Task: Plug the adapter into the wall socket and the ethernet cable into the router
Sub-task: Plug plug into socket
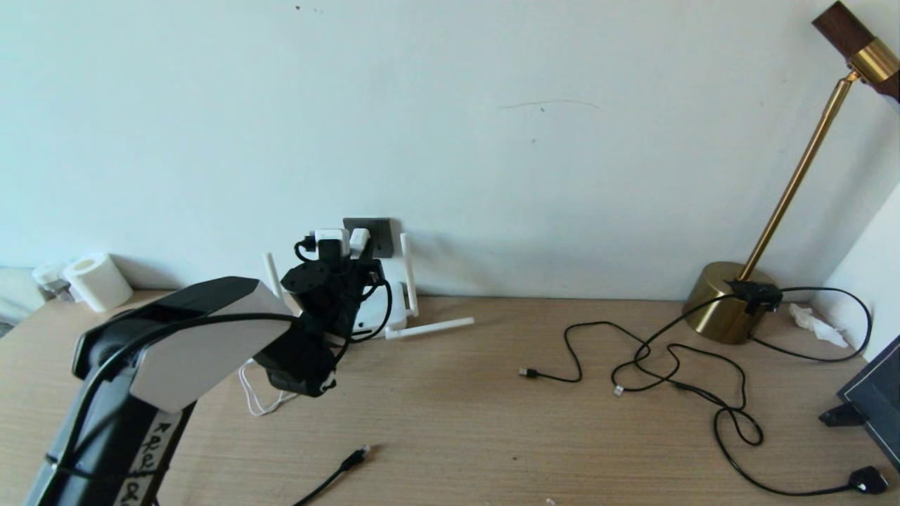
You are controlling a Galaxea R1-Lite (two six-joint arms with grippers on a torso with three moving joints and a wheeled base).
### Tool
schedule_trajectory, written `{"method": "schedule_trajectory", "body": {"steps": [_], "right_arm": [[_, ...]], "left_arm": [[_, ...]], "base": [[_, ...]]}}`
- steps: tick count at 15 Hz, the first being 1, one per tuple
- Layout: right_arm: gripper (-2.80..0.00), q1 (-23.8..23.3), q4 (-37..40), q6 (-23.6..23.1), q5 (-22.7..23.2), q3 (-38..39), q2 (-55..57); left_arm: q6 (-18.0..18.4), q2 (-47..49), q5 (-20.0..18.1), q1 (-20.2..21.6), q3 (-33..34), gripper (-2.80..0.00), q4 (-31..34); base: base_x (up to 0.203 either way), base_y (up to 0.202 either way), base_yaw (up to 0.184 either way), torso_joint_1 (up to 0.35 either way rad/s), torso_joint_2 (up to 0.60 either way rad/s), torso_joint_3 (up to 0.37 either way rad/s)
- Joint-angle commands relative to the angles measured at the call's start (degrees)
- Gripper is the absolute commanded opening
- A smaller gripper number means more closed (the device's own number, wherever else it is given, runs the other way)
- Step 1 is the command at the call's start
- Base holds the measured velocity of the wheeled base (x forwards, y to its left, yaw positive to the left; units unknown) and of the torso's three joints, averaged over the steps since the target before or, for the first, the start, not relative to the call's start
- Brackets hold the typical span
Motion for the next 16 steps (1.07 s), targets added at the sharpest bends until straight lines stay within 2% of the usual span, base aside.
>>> {"method": "schedule_trajectory", "body": {"steps": [1,16], "right_arm": [[-2.80,0.01,-0.02,0.01,0.00,0.00,0.09],[-2.80,0.01,-0.02,0.01,0.00,0.00,0.09]], "left_arm": [[0.03,0.49,0.05,0.01,-0.54,-2.80,-0.47],[0.03,0.93,-0.04,0.10,-1.67,-2.80,-0.47]], "base": [[0.000,0.000,0.000,0.000,0.00,0.000],[0.000,0.000,0.000,0.000,0.00,0.000]]}}
